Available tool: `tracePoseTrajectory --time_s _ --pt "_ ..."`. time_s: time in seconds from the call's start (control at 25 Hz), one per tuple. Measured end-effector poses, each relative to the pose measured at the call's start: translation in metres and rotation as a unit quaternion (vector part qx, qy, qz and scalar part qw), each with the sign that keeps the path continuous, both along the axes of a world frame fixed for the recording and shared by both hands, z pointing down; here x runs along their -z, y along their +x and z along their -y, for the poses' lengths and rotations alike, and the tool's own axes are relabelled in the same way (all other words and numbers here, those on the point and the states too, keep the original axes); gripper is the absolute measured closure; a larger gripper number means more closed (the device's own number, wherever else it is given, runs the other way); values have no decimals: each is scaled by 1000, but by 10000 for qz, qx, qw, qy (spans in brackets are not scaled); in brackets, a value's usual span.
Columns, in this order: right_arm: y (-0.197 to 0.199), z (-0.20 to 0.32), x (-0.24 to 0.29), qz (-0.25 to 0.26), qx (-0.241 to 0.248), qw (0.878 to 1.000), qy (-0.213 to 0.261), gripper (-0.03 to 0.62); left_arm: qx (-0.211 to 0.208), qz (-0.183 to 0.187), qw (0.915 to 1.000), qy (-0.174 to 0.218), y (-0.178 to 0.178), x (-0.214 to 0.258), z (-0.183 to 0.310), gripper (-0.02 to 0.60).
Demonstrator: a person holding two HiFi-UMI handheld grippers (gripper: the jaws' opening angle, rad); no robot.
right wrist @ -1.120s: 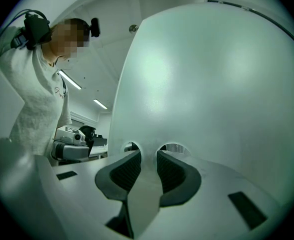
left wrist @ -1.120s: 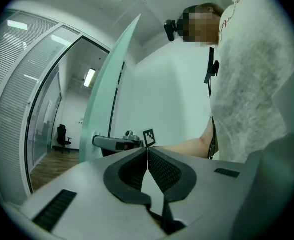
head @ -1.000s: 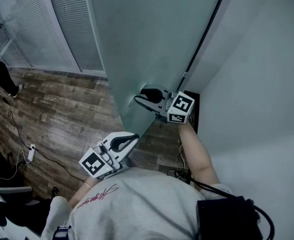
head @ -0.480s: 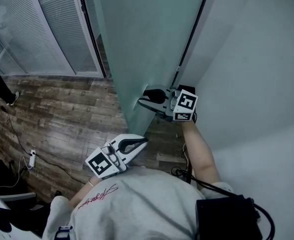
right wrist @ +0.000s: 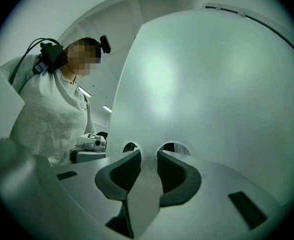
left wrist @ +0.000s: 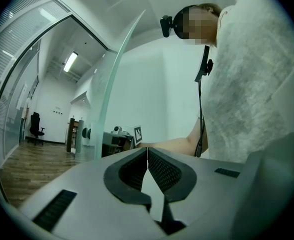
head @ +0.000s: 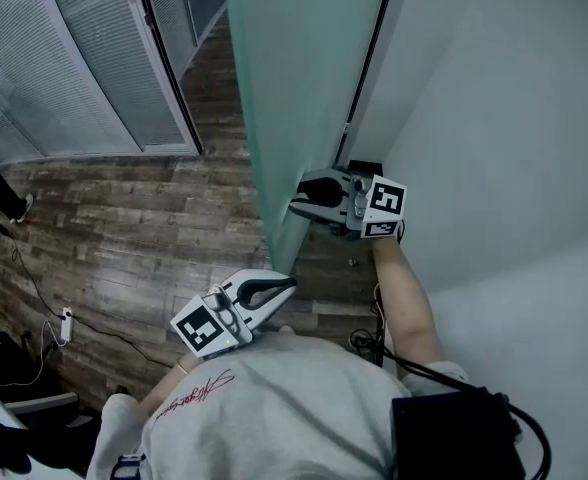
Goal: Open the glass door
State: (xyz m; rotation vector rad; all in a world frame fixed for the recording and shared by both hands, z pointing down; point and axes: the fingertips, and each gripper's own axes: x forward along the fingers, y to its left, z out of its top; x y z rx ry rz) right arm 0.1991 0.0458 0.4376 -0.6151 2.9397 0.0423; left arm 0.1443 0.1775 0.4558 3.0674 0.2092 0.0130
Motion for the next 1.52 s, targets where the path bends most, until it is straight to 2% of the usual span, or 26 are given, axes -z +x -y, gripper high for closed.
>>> tracePoseTrajectory --time_s 0.32,0.72,1.16,1.52 --pt "-20 -3 32 -51 -2 9999 -120 485 -195 -97 9997 -57 -39 32 9 563" --pt "-1 -27 37 55 108 9999 -103 484 -317 -53 9993 -210 -40 30 9 563" --pt "27 -50 34 180 -37 9997 -182 480 -393 -203 9984 -352 -31 37 14 563" --pt "46 -67 33 340 -105 9991 -242 476 -595 -139 9975 -355 -25 31 2 563"
